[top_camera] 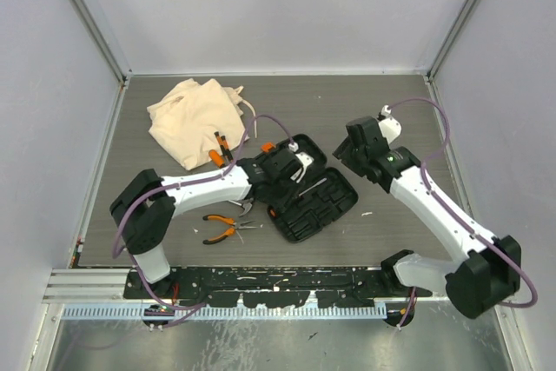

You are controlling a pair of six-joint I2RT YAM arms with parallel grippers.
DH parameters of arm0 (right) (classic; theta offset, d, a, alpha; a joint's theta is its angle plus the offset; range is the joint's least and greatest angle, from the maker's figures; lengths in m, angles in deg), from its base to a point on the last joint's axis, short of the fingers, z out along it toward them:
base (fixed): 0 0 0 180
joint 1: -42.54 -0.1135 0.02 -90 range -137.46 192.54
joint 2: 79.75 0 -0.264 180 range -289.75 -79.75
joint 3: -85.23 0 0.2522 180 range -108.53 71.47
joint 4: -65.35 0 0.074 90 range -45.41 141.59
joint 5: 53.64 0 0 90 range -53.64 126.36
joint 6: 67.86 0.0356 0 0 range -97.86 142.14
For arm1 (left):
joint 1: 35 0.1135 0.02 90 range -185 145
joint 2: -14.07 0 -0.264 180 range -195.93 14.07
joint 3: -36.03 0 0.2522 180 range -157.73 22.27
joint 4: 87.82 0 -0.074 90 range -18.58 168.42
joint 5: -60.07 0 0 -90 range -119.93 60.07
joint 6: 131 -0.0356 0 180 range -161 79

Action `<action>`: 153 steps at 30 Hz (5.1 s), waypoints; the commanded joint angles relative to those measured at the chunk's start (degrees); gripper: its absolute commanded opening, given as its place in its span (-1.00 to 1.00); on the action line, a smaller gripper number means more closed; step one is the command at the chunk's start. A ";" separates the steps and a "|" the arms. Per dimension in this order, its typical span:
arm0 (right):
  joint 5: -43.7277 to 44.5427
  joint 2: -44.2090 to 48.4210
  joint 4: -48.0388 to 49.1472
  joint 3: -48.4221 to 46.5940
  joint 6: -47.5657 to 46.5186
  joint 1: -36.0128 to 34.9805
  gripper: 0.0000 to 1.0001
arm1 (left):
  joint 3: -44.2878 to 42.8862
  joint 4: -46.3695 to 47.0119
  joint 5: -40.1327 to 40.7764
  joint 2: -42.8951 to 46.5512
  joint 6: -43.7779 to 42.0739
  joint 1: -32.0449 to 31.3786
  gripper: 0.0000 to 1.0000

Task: Sort the tools into containers
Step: Adjust the screwdriver in the storage box, then pick up the screwdriver from the center of the board, then place the screwdriver in the storage box.

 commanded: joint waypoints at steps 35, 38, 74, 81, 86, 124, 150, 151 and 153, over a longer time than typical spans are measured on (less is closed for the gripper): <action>-18.62 2.37 22.96 17.50 -8.71 -0.08 0.25 | -7.51 -11.03 16.41 0.24 24.84 34.18 -0.04; -18.30 2.79 22.21 17.53 -9.54 -0.10 0.25 | -7.84 -9.53 15.82 -1.16 25.34 35.19 -0.05; -16.98 4.31 20.05 18.68 -9.05 -0.09 0.25 | -10.10 -5.29 13.25 -11.48 25.89 36.34 -0.46; -16.66 4.45 20.02 18.51 -8.90 -0.08 0.25 | -10.16 -4.50 10.74 -5.09 25.18 36.40 -0.47; -15.98 4.43 19.81 17.82 -8.58 -0.15 0.25 | -9.59 -5.17 11.73 -0.06 23.48 35.96 -0.48; -8.62 20.63 13.18 22.32 -8.33 10.18 0.27 | -24.19 -5.99 -18.62 -1.31 -15.46 7.06 -0.53; -22.69 21.98 17.47 32.50 -4.73 20.63 0.27 | -36.60 -13.14 -20.95 -16.08 -22.24 1.36 -0.46; -22.73 22.15 17.47 32.57 -4.70 20.74 0.27 | -37.13 -13.00 -21.02 -16.59 -22.41 1.34 -0.46; -22.81 22.57 17.49 32.73 -4.74 20.83 0.27 | -38.74 -13.04 -21.05 -17.70 -22.84 1.32 -0.46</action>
